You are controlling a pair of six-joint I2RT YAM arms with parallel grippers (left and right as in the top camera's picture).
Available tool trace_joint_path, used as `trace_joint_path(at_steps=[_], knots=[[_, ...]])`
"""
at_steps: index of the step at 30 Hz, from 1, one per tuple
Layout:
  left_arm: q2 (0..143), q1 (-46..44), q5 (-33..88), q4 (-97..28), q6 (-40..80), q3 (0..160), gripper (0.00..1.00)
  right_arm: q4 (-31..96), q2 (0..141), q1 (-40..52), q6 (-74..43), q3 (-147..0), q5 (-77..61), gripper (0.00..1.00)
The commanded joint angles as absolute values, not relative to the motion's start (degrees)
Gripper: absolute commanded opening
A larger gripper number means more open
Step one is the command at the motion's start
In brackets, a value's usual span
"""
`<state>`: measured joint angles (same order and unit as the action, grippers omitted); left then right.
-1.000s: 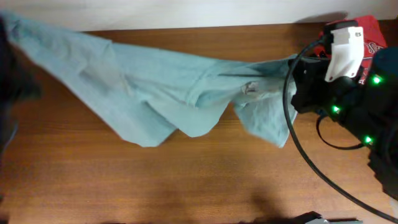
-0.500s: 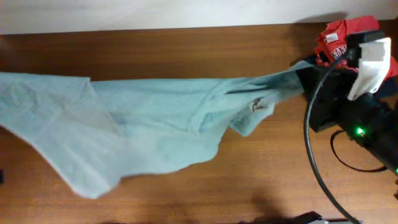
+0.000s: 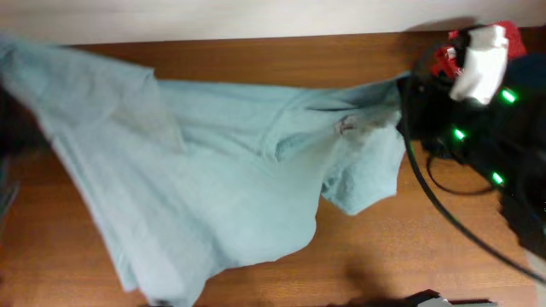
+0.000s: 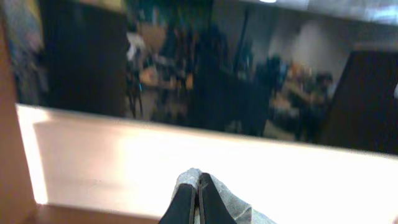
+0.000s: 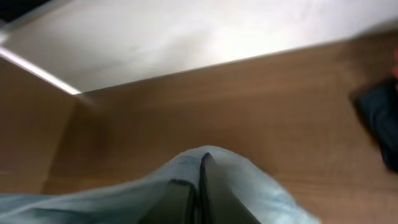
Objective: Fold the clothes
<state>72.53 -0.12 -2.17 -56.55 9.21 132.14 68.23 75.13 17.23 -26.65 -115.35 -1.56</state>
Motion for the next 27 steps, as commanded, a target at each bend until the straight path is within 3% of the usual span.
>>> trace_joint_path(at_steps=[1, 14, 27], knots=[[78.0, 0.3, 1.5, -56.4, 9.4, 131.3, 0.01, 68.2, 78.3, 15.8, -29.5, -116.0, 2.1, 0.04], [96.7, -3.7, 3.0, -53.0, 9.3, 131.3, 0.01, 68.0, 96.0, 5.7, -30.3, -115.7, 0.3, 0.04], [113.7, -11.4, -1.8, -45.4, 9.3, 131.3, 0.01, 60.0, 115.7, 1.4, -30.3, -115.7, 0.3, 0.04]])
